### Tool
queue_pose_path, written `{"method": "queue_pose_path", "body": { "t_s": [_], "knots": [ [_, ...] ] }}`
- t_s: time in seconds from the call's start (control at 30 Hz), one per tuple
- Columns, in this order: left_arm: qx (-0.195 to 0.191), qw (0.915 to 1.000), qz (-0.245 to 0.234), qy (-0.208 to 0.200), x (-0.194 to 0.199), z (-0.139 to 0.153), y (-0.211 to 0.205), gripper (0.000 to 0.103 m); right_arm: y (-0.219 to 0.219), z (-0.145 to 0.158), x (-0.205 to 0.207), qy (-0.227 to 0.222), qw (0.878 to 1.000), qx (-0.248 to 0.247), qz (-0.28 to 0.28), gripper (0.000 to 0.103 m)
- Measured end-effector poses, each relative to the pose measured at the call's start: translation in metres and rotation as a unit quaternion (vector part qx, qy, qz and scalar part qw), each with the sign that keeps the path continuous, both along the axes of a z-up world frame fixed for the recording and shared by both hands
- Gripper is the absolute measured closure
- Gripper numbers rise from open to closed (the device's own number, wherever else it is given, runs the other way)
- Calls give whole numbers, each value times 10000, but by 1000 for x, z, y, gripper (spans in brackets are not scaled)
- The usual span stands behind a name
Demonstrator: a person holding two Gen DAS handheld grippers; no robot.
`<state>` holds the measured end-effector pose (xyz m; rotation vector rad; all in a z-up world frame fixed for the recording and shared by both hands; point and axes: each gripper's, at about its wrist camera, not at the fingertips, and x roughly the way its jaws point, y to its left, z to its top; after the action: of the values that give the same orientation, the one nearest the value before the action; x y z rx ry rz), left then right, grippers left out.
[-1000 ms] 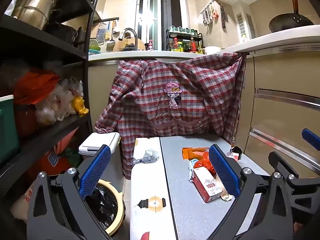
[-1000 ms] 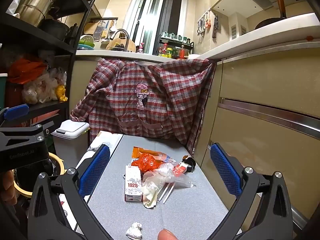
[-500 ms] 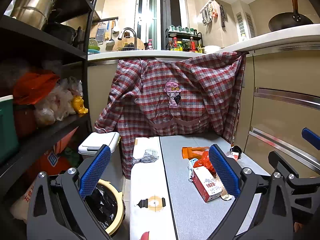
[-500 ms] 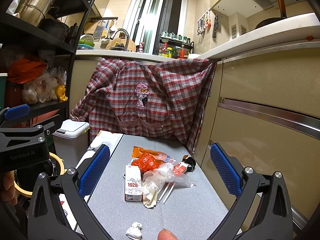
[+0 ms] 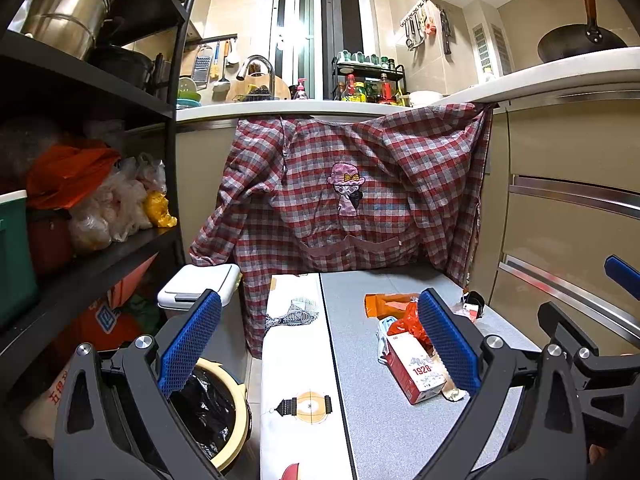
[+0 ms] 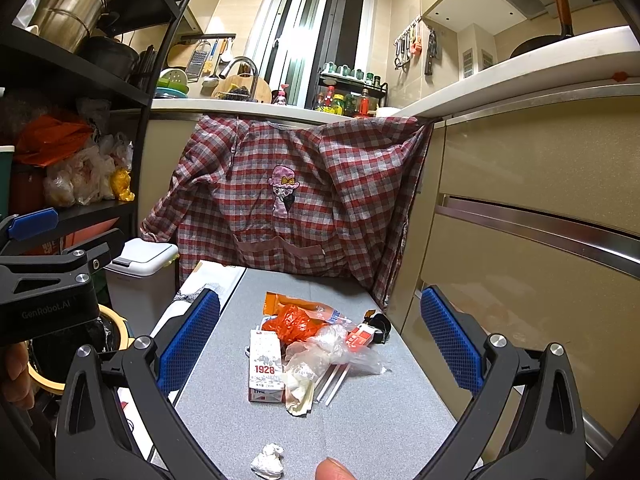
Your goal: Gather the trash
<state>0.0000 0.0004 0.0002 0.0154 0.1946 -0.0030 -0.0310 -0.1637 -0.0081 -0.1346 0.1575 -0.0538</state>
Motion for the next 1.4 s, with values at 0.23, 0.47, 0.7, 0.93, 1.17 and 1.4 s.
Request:
{"method": "queue_pose_path", "body": {
  "t_s": [0.23,0.47,0.7,0.93,1.17,1.4],
  "knots": [
    [2,10000,-4,5,0,0,0,8,0,0,0,-1,10000,-9,3,5],
    [4,10000,-5,6,1,-6,-1,8,0,2,-1,1,10000,-9,5,5],
    [10,10000,-3,4,1,-6,-1,8,0,2,-2,3,10000,-13,5,5],
    [15,10000,-4,-1,1,-8,-2,8,0,2,-2,-1,10000,-13,3,5],
    [14,10000,-2,-1,1,-8,-3,8,-1,2,-2,-1,10000,-21,0,5],
    [17,10000,2,-1,3,-9,-3,8,-1,2,-2,3,10000,-20,5,5]
  ]
}}
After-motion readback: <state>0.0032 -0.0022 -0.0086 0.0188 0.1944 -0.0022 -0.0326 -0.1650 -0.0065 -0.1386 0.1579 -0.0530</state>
